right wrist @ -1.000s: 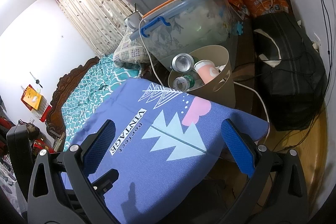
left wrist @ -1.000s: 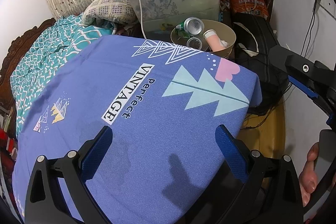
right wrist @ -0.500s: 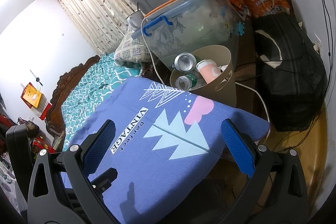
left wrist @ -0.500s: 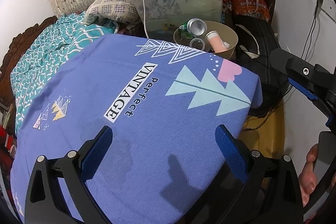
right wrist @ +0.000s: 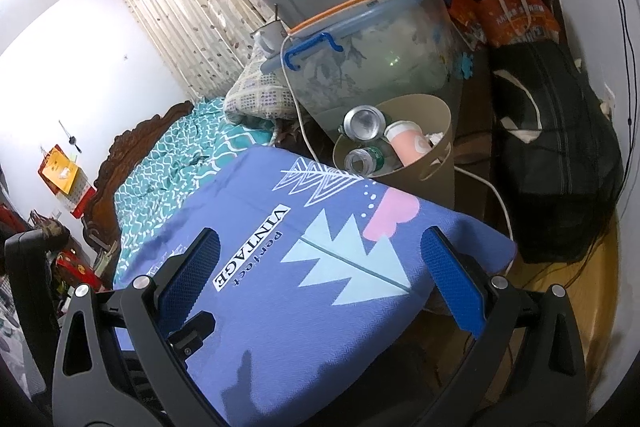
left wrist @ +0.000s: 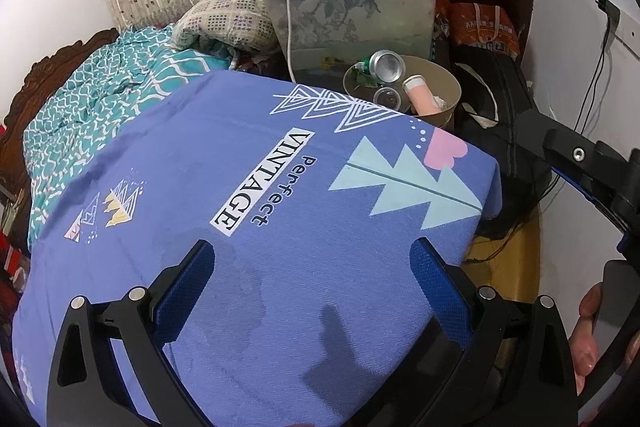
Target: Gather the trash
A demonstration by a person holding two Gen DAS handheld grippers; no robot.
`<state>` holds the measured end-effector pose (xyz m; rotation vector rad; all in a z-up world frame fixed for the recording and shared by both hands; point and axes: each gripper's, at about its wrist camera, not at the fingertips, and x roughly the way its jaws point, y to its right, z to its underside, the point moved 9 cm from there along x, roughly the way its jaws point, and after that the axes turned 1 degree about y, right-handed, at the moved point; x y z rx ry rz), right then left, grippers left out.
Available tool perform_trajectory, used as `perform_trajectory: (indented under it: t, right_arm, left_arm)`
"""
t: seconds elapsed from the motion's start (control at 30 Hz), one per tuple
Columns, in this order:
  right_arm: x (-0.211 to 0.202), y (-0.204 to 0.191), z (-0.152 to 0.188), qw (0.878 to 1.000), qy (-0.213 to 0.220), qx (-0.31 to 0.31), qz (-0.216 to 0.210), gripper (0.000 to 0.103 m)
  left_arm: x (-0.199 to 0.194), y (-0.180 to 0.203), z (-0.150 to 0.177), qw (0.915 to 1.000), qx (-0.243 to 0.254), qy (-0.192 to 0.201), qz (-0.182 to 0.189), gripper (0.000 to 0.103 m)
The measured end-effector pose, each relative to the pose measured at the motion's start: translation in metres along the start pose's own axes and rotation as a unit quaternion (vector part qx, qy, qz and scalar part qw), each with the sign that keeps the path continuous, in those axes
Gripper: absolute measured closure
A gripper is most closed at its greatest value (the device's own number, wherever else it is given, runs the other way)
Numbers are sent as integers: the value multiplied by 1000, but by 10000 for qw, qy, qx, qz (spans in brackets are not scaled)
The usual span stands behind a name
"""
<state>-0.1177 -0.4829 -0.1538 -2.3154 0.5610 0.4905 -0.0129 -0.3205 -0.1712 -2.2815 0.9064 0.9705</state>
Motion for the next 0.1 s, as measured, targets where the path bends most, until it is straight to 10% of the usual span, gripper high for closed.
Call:
perform_trajectory:
  t: [0.1]
  right_arm:
    - [-1, -7, -3, 9999, 51, -114, -5, 3]
  left_arm:
    - [0, -7, 0, 9999, -114, -3, -10, 9]
